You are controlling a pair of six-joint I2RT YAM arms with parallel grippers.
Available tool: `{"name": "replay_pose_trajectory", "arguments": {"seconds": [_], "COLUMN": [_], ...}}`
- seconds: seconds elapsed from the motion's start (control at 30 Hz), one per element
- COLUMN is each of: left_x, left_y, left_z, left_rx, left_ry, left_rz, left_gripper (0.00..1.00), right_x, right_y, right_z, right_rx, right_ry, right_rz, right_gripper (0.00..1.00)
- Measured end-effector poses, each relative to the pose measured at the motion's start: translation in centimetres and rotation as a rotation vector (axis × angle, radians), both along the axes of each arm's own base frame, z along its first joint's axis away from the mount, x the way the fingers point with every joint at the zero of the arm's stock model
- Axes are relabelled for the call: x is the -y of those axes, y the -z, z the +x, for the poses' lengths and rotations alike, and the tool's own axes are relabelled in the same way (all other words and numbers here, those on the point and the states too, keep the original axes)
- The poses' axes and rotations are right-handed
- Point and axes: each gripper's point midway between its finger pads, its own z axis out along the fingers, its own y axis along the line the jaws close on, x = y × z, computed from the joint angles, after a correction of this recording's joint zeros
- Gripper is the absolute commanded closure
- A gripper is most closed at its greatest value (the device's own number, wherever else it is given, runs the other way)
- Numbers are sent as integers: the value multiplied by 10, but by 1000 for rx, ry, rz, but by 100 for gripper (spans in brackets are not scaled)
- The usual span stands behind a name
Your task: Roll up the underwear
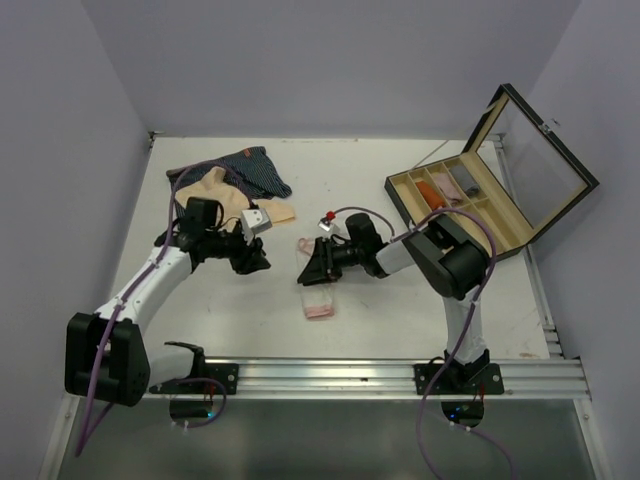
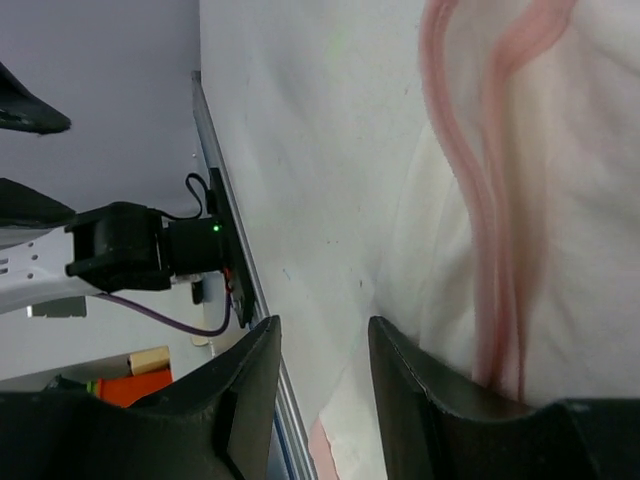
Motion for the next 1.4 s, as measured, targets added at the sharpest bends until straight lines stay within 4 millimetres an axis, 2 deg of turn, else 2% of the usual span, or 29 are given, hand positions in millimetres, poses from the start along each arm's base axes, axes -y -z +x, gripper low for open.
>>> {"name": "replay_pose_trajectory", "arguments": {"seconds": [0.13,0.27,0.37,0.43,0.47,0.5,0.57,0.7,0.73,0.83,0.97,1.13,1.4], "left_x": [6,12,21,28,30,33,38,51,56,72,88,96,103], "left_y": [11,19,25,32,35,38,42,46,47,54,71,91,106], "left_z": [-14,-32,-51,-66,-72,-77,-82,-87,-88,-93,-101,-100,-90], "left_rx": [29,60,129,164,180,197,218,271,282,309,323,332,386], "left_ry": [80,142,210,258,281,303,331,390,408,470,545,593,603], "left_rz": [31,60,89,111,121,130,144,165,170,185,221,275,330], "left_gripper": [59,65,66,66,66,66,65,62,62,60,58,58,57], "right_x": [-3,-5,1,7,9,12,19,30,33,40,39,37,37], "right_y": [-16,-68,-110,-125,-126,-123,-103,-40,-18,13,14,16,17], "right_z": [3,7,1,-5,-9,-12,-21,-35,-37,-40,-37,-35,-34], "right_rx": [13,90,171,217,227,227,187,40,-5,-85,-114,-129,-154], "right_ry": [9,12,-2,-16,-23,-29,-37,-52,-54,-55,-81,-96,-106], "right_rz": [14,64,97,105,102,95,55,-63,-101,-160,-137,-129,-128], "right_gripper": [53,57,62,64,65,67,67,68,68,70,71,73,76]}}
